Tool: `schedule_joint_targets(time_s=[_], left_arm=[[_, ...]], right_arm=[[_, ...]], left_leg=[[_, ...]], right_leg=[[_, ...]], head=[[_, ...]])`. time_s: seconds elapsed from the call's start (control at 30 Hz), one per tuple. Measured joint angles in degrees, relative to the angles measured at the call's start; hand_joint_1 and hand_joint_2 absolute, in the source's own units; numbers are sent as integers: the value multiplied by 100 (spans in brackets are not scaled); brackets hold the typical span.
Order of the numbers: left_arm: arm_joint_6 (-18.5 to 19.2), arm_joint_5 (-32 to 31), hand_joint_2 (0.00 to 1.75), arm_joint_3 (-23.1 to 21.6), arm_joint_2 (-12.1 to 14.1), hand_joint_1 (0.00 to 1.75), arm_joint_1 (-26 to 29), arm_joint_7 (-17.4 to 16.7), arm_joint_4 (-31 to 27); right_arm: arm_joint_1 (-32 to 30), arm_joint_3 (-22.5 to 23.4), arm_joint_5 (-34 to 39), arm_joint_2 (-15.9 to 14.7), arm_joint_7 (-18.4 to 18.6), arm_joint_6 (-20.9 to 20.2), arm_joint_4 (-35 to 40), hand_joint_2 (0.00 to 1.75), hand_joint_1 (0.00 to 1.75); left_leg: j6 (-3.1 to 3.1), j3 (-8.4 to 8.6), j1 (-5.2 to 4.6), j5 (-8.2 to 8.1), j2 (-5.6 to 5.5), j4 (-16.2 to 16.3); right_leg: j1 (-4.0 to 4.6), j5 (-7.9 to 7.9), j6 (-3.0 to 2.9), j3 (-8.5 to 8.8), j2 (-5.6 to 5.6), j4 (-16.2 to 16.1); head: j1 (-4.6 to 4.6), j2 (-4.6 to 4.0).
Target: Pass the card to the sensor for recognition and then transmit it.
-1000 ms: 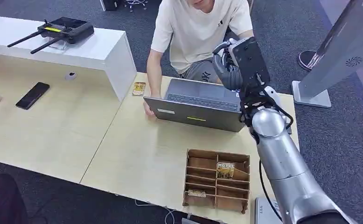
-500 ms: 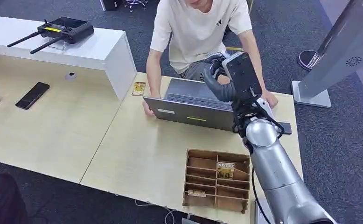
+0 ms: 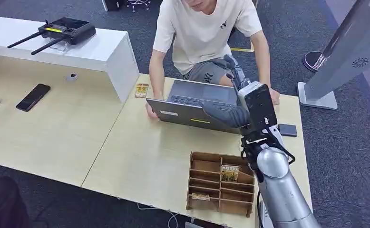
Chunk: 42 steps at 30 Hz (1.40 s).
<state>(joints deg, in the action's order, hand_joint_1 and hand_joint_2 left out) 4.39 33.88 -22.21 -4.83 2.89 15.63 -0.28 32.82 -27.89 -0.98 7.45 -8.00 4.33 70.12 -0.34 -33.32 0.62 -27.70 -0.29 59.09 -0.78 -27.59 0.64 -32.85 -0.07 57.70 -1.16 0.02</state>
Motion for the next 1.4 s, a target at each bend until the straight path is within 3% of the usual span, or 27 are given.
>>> schedule_joint_targets(time_s=[0.33,0.5,0.53,0.57,0.6,0.63,0.7,0.73,0.83,0.97,1.1,1.13,1.17,1.23,1.3,1.33,1.4], left_arm=[[140,315,0,144,-35,0,18,68,0],[153,428,0,210,-46,0,33,61,0],[155,444,0,225,-46,0,33,55,0],[155,455,0,236,-46,0,32,52,0],[155,476,0,243,-46,0,31,50,0],[155,494,0,256,-48,0,32,50,0],[153,522,0,278,-48,0,37,33,0],[151,538,0,280,-48,0,36,9,0],[144,557,0,282,-48,0,34,-11,0],[142,581,0,284,-48,0,35,-20,0],[144,581,0,282,-48,0,34,-20,0],[144,566,0,282,-46,0,35,-20,0],[144,564,0,282,-46,0,36,-20,0],[151,548,0,282,-46,0,38,-20,0],[159,531,0,282,-44,0,38,-20,0],[162,514,0,282,-44,0,38,-20,0],[186,478,0,275,-39,0,38,-20,0]], right_arm=[[-1151,-4,146,-461,-46,-205,1355,175,0],[-1689,-103,-57,-765,0,-382,1881,175,14],[-1741,-111,-85,-797,20,-395,1925,175,23],[-1775,-116,-101,-826,37,-398,1963,175,44],[-1817,-118,-129,-863,52,-398,2004,175,44],[-1890,-125,-145,-905,64,-396,2057,175,58],[-2052,-157,-204,-968,92,-398,2126,175,124],[-2108,-171,-219,-992,125,-398,2157,175,143],[-2232,-205,-273,-1062,144,-417,2227,175,159],[-2395,-258,-418,-1130,151,-439,2290,175,159],[-2497,-387,-991,-1231,118,-413,2354,175,143],[-2538,-439,-1237,-1259,109,-381,2377,175,115],[-2595,-483,-1428,-1276,112,-347,2402,175,45],[-2724,-604,-1850,-1298,125,-264,2483,175,47],[-2809,-757,-2244,-1344,98,-177,2550,175,79],[-2831,-824,-2410,-1377,68,-124,2572,175,86],[-2860,-973,-2779,-1438,-4,20,2594,175,84]], left_leg=[[2,-2,0,-5,-1,0],[4,-3,0,-8,-1,0],[6,-3,0,-9,0,0],[6,-2,0,-8,1,0],[6,0,0,-8,1,0],[6,0,0,-8,-1,0],[6,-2,0,-8,-4,0],[6,-2,0,-8,-1,0],[6,-1,0,-8,1,0],[6,-2,0,-9,-1,0],[6,-2,0,-9,0,0],[6,-2,0,-9,-1,0],[6,-2,0,-9,-1,0],[6,-3,0,-9,-1,0],[6,-3,0,-9,0,0],[6,-3,0,-9,0,0],[6,-2,0,-10,1,0]], right_leg=[[0,-3,1,-1,-1,-3],[0,-3,2,0,-1,-3],[0,-3,2,0,-1,-3],[0,-3,2,-1,0,-3],[0,-3,2,0,0,-3],[0,-4,2,2,-2,-4],[0,-4,2,2,-4,-3],[0,-4,2,2,-2,-3],[0,-4,2,2,-1,-4],[0,-4,2,1,-2,-3],[0,-4,2,1,-1,-4],[0,-4,2,2,-2,-4],[0,-4,3,2,-3,-4],[0,-4,2,2,-2,-4],[0,-5,2,1,-2,-4],[0,-5,2,1,-1,-4],[0,-5,2,1,-1,-4]], head=[[2,0],[2,0],[0,0],[2,0],[0,0],[2,0],[2,0],[0,0],[2,0],[0,0],[2,0],[2,0],[2,0],[2,0],[0,0],[2,0],[2,0]])
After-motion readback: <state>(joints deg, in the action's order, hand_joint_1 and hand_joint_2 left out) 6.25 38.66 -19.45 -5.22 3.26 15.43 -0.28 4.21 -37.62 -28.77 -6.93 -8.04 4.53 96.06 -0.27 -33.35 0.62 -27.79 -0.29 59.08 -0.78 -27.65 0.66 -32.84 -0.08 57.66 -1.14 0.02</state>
